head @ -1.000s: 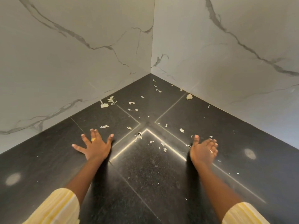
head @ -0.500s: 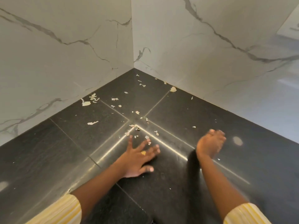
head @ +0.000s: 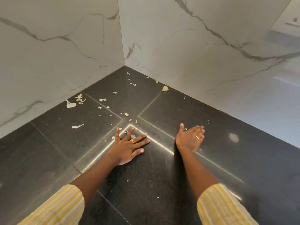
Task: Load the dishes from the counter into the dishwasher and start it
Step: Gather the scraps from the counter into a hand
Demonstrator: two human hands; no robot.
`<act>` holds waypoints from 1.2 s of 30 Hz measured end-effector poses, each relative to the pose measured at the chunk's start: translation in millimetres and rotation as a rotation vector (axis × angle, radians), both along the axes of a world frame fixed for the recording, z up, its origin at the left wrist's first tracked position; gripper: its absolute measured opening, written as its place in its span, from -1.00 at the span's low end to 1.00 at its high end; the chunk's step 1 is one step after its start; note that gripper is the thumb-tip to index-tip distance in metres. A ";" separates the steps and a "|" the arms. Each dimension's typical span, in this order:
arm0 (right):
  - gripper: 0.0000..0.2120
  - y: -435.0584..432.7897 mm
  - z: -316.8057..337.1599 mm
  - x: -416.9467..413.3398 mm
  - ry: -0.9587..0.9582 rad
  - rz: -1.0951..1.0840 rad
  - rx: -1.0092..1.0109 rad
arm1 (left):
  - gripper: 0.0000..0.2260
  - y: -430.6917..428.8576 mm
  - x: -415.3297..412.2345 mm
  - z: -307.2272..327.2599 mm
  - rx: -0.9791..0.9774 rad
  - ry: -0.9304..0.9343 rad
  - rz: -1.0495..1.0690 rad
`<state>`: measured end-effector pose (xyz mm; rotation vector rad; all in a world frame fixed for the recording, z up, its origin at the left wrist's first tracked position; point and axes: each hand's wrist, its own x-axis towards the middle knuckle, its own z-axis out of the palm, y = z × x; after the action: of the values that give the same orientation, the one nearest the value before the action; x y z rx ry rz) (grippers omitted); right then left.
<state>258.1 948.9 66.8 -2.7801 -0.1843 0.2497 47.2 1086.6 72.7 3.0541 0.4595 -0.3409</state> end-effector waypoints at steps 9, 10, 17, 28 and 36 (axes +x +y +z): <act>-0.55 70.1 24.1 4.3 0.129 0.951 0.245 | -0.38 34.5 18.3 6.1 0.112 -0.020 0.331; -0.59 62.3 25.9 21.2 -0.019 0.819 0.264 | -0.33 41.7 16.0 8.1 0.111 -0.038 0.355; -0.29 7.3 10.4 125.8 0.064 -0.218 0.134 | -0.37 69.7 -21.4 8.1 0.014 -0.177 0.558; -0.27 156.9 13.6 123.8 0.028 0.204 0.119 | -0.24 76.5 -30.5 -4.7 -0.085 -0.173 0.573; -0.37 201.5 0.5 114.9 -0.080 0.307 0.121 | -0.30 82.3 -31.3 -10.7 -0.089 -0.173 0.598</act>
<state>373.0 1150.4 67.4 -2.6347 -0.6268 0.1949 16.0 1168.9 62.1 2.6523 1.2486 -0.0647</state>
